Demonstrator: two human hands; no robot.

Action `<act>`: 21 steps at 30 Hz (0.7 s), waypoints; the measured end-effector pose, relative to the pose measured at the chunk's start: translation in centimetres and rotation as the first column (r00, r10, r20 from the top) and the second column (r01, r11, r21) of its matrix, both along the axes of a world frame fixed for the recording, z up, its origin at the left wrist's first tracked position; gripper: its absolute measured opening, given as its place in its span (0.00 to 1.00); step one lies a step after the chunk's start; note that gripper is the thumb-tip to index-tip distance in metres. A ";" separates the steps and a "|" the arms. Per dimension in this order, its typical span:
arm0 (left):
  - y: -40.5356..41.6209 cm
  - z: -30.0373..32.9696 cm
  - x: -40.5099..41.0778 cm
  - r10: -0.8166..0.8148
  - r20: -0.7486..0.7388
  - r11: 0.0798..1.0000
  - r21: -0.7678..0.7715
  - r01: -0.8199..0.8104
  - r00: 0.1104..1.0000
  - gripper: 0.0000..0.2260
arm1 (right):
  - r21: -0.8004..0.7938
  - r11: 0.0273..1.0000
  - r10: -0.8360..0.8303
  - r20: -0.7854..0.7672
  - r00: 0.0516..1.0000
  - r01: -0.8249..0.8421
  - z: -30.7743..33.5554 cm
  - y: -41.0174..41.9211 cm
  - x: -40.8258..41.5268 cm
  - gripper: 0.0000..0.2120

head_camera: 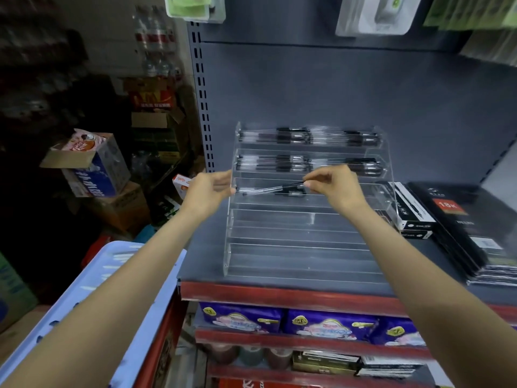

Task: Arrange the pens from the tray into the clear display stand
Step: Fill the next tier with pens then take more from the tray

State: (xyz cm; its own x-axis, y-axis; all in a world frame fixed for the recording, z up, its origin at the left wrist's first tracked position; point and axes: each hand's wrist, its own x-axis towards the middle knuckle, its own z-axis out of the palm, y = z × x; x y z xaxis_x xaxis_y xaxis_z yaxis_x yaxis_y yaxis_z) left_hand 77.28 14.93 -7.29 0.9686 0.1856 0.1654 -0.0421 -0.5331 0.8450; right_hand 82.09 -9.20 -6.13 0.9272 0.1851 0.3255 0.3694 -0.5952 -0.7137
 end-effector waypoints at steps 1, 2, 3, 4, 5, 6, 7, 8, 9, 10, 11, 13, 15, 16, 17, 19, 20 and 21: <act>0.0 -0.1 -0.1 -0.003 -0.002 1.000 -0.029 0.003 1.000 0.22 | -0.041 0.999 0.002 0.001 1.000 -0.002 0.1 0.3 0.1 0.05; 0.1 -0.1 -0.1 -0.003 -0.002 0.999 -0.045 0.003 1.000 0.21 | -0.085 0.996 0.007 -0.006 1.000 -0.007 0.1 0.6 0.2 0.04; 0.1 -0.2 -0.1 -0.002 -0.004 0.999 -0.051 0.002 1.000 0.21 | -0.128 0.992 0.011 -0.021 1.000 -0.013 0.2 0.9 0.4 0.03; 0.1 -0.3 -0.2 -0.001 -0.003 0.999 -0.051 0.000 1.000 0.21 | -0.163 0.986 0.012 -0.043 0.999 -0.018 0.2 1.1 0.6 0.03; 0.1 -0.4 -0.1 0.002 -0.001 0.999 -0.050 -0.002 1.000 0.21 | -0.194 0.981 0.010 -0.065 0.998 -0.023 0.3 1.2 0.8 0.03; 0.1 -0.6 0.0 0.005 0.003 0.999 -0.053 -0.005 1.000 0.21 | -0.222 0.975 0.007 -0.082 0.997 -0.026 0.5 1.4 1.0 0.03; 0.2 -0.7 0.1 0.007 0.003 0.998 -0.058 -0.007 1.000 0.21 | -0.251 0.968 0.005 -0.095 0.995 -0.029 0.7 1.5 1.1 0.03; 0.2 -0.7 0.1 0.007 0.000 0.998 -0.063 -0.007 1.000 0.21 | -0.280 0.959 0.006 -0.106 0.994 -0.035 0.9 1.6 1.3 0.03; 0.3 -0.8 0.1 0.005 -0.004 0.998 -0.070 -0.006 1.000 0.21 | -0.308 0.950 0.010 -0.116 0.993 -0.045 1.1 1.7 1.4 0.03; 0.3 -0.8 0.2 0.002 -0.006 0.997 -0.080 -0.002 1.000 0.21 | -0.330 0.942 0.015 -0.126 0.992 -0.056 1.3 1.8 1.6 0.03; 0.4 -0.8 0.2 -0.001 -0.006 0.996 -0.093 0.001 1.000 0.21 | -0.347 0.936 0.020 -0.136 0.990 -0.067 1.3 1.9 1.7 0.03; 0.4 -0.8 0.1 -0.006 0.000 0.994 -0.114 0.006 1.000 0.22 | -0.366 0.927 0.022 -0.153 0.988 -0.077 1.3 2.1 1.9 0.03; 0.3 -0.9 0.0 -0.005 0.008 0.993 -0.119 0.006 1.000 0.21 | -0.369 0.926 0.020 -0.171 0.985 -0.083 1.3 2.2 2.1 0.03; 0.3 -0.9 0.0 -0.001 0.013 0.993 -0.119 0.002 1.000 0.21 | -0.371 0.924 0.022 -0.182 0.983 -0.090 1.4 2.2 2.1 0.03; 0.2 -0.8 0.0 0.003 0.020 0.993 -0.115 0.000 1.000 0.21 | -0.371 0.924 0.026 -0.190 0.981 -0.096 1.4 2.2 2.1 0.03; 0.1 -0.6 -0.3 0.012 0.041 0.995 -0.097 -0.008 0.999 0.20 | -0.349 0.932 0.027 -0.186 0.982 -0.092 1.5 2.2 1.8 0.03; 0.1 -0.5 -0.5 0.014 0.051 0.996 -0.087 -0.010 0.999 0.19 | -0.323 0.943 0.024 -0.174 0.985 -0.080 1.4 2.3 1.6 0.03; 0.1 -0.5 -0.8 0.014 0.063 0.997 -0.076 -0.010 0.998 0.18 | -0.284 0.957 0.021 -0.158 0.987 -0.066 1.3 2.5 1.2 0.04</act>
